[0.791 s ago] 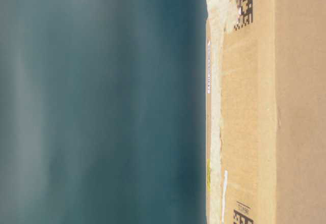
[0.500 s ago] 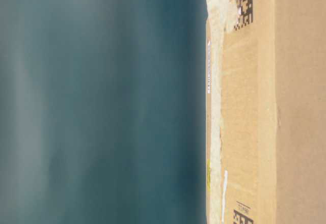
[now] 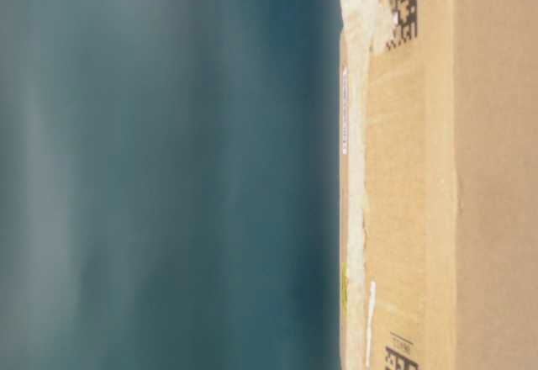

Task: Apply tape along the seams of the closed cardboard box to seal it securely.
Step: 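Move the left gripper to the tape roll and pinch the cut tape strip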

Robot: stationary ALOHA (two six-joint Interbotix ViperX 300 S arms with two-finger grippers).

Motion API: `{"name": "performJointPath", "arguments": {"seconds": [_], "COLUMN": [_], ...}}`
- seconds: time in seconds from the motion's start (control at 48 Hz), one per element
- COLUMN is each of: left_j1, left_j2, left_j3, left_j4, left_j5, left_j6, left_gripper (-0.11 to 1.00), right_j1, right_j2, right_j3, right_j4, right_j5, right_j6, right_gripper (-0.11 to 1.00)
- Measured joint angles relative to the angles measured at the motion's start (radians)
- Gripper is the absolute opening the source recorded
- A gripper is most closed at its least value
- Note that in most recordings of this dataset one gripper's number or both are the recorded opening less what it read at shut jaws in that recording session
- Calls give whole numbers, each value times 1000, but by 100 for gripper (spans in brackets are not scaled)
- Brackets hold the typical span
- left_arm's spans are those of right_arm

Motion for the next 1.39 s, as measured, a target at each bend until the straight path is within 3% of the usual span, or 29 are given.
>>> {"name": "performJointPath", "arguments": {"seconds": [0.083, 0.125, 0.312, 0.458, 0.583, 0.999, 1.395], "left_j1": [-20, -31, -60, -71, -75, -75, -75], "left_j2": [80, 121, 321, 442, 540, 778, 836], "left_j3": [-44, -71, -187, -265, -328, -480, -537], "left_j4": [0, 2, -2, -8, -9, -11, -9], "left_j5": [3, 5, 32, 49, 58, 64, 54], "left_j6": [109, 181, 451, 551, 588, 598, 601], "left_gripper": [66, 71, 63, 63, 63, 63, 62], "right_j1": [0, 0, 2, 0, 0, 2, 0], "right_j2": [0, 0, 2, 0, 2, 0, 0], "right_j3": [-2, -2, -2, -2, -2, -2, -2], "right_j4": [0, 2, 0, -2, -2, -3, -3], "right_j5": [0, 0, 0, 0, 0, 0, 0], "right_j6": [0, 0, -11, -17, -17, -17, -17], "right_gripper": [0, 0, 0, 0, 0, 0, 0]}}
